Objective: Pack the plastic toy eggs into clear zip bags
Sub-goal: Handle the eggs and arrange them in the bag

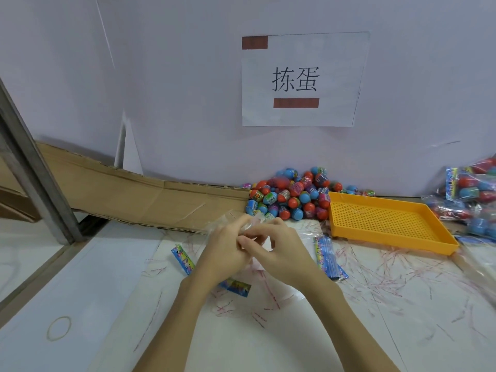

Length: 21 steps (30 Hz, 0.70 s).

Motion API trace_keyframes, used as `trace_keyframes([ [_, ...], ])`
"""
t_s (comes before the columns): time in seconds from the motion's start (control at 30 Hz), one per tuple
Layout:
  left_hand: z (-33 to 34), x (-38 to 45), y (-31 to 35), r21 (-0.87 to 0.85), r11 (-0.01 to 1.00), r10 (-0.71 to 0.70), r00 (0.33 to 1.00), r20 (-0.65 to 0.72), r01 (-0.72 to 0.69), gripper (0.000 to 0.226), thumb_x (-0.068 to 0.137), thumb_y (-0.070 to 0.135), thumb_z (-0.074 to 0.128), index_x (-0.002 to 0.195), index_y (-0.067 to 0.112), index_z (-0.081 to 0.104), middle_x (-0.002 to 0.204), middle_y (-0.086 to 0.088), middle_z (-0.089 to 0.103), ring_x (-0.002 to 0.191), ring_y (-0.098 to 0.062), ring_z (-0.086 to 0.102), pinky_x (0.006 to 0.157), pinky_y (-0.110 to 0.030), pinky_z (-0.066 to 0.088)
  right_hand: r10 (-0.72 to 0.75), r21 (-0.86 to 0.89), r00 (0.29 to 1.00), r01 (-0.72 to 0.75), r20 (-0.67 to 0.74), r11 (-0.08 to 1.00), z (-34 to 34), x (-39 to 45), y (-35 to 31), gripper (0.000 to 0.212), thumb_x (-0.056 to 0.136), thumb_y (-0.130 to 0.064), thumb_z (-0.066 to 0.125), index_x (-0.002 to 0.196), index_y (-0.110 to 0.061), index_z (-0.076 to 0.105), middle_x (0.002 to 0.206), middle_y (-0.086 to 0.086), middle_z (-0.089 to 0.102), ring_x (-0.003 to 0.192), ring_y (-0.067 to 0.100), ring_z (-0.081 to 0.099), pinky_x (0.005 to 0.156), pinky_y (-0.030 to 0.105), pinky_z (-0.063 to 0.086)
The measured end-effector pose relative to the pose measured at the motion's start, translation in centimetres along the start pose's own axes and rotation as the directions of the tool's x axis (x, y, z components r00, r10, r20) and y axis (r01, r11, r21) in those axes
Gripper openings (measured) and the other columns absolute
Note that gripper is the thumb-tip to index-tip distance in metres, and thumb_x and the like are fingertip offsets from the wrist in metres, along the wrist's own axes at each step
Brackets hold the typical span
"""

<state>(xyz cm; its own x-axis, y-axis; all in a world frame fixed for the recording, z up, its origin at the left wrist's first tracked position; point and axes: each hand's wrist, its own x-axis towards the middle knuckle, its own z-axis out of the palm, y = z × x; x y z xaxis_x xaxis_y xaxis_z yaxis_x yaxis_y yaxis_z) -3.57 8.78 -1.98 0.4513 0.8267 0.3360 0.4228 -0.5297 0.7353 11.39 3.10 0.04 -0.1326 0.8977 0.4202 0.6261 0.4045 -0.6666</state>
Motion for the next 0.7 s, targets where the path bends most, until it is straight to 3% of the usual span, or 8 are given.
trace_keyframes([
  [0.13,-0.2,-0.3,0.3,0.15,0.984,0.091,0.996,0.01,-0.092,0.014,0.096,0.04,0.069,0.103,0.028,0.064,0.077,0.01,0.07,0.071,-0.011,0.066,0.066,-0.044,0.058,-0.016,0.016,0.999,0.016,0.044,1.0,-0.1,0.1,0.0,0.01,0.095,-0.031,0.066,0.09,-0.027,0.073,0.086,-0.025,0.067,0.089,0.002,0.05,0.076,0.016,0.037],
  [0.2,-0.4,-0.3,0.4,0.246,0.963,0.116,0.993,-0.023,-0.107,0.018,0.093,0.046,0.067,0.1,0.031,0.062,0.068,0.01,0.066,0.062,-0.012,0.061,0.058,-0.036,0.053,0.002,0.035,1.0,-0.003,0.029,0.999,-0.4,0.1,0.1,0.006,0.093,-0.027,0.069,0.087,-0.026,0.071,0.088,-0.023,0.066,0.091,0.003,0.05,0.074,0.016,0.042],
  [0.27,-0.5,-0.3,0.4,0.251,0.962,0.109,0.994,-0.005,-0.104,0.028,0.084,0.062,0.061,0.102,0.041,0.057,0.065,0.016,0.063,0.058,-0.007,0.058,0.051,-0.017,0.042,0.022,-0.011,0.999,-0.023,-0.045,1.0,-0.5,0.1,0.2,0.007,0.093,-0.027,0.07,0.086,-0.027,0.068,0.086,-0.021,0.065,0.091,0.003,0.05,0.072,0.016,0.043],
  [0.37,-0.6,-0.4,0.2,0.113,0.991,0.069,0.996,0.064,-0.076,0.059,0.077,0.083,0.063,0.124,0.05,0.054,0.073,0.025,0.065,0.061,-0.001,0.061,0.054,-0.011,0.043,0.037,-0.139,0.966,-0.075,-0.256,0.987,-1.2,0.2,0.6,0.005,0.094,-0.028,0.07,0.089,-0.028,0.069,0.084,-0.017,0.066,0.088,0.004,0.057,0.075,0.023,0.047],
  [0.47,-0.4,-0.1,-0.2,0.038,0.998,0.041,0.998,0.049,-0.043,0.043,0.081,0.075,0.066,0.115,0.05,0.059,0.08,0.019,0.068,0.065,-0.008,0.061,0.058,-0.027,0.053,0.028,-0.074,0.924,-0.061,-0.382,0.995,-2.1,0.3,1.0,0.002,0.092,-0.024,0.073,0.091,-0.023,0.072,0.081,-0.017,0.071,0.081,0.003,0.067,0.076,0.015,0.048],
  [0.53,-0.3,0.1,-0.4,0.014,1.0,0.016,1.0,0.024,-0.016,0.033,0.083,0.071,0.067,0.104,0.045,0.064,0.084,0.015,0.069,0.073,-0.011,0.063,0.066,-0.035,0.057,0.052,0.017,0.92,-0.049,-0.39,0.999,-2.5,0.3,1.3,0.002,0.092,-0.021,0.074,0.091,-0.022,0.074,0.079,-0.017,0.073,0.079,0.002,0.068,0.071,0.009,0.047],
  [0.7,-0.2,0.2,-0.5,0.061,0.997,0.051,0.998,-0.026,-0.049,0.029,0.087,0.054,0.075,0.094,0.026,0.07,0.101,0.014,0.06,0.086,-0.009,0.062,0.071,-0.026,0.055,0.097,0.123,0.973,-0.072,-0.208,0.99,-2.4,0.6,2.0,0.012,0.087,-0.028,0.079,0.098,-0.022,0.077,0.089,-0.017,0.074,0.086,0.003,0.069,0.071,0.014,0.051],
])
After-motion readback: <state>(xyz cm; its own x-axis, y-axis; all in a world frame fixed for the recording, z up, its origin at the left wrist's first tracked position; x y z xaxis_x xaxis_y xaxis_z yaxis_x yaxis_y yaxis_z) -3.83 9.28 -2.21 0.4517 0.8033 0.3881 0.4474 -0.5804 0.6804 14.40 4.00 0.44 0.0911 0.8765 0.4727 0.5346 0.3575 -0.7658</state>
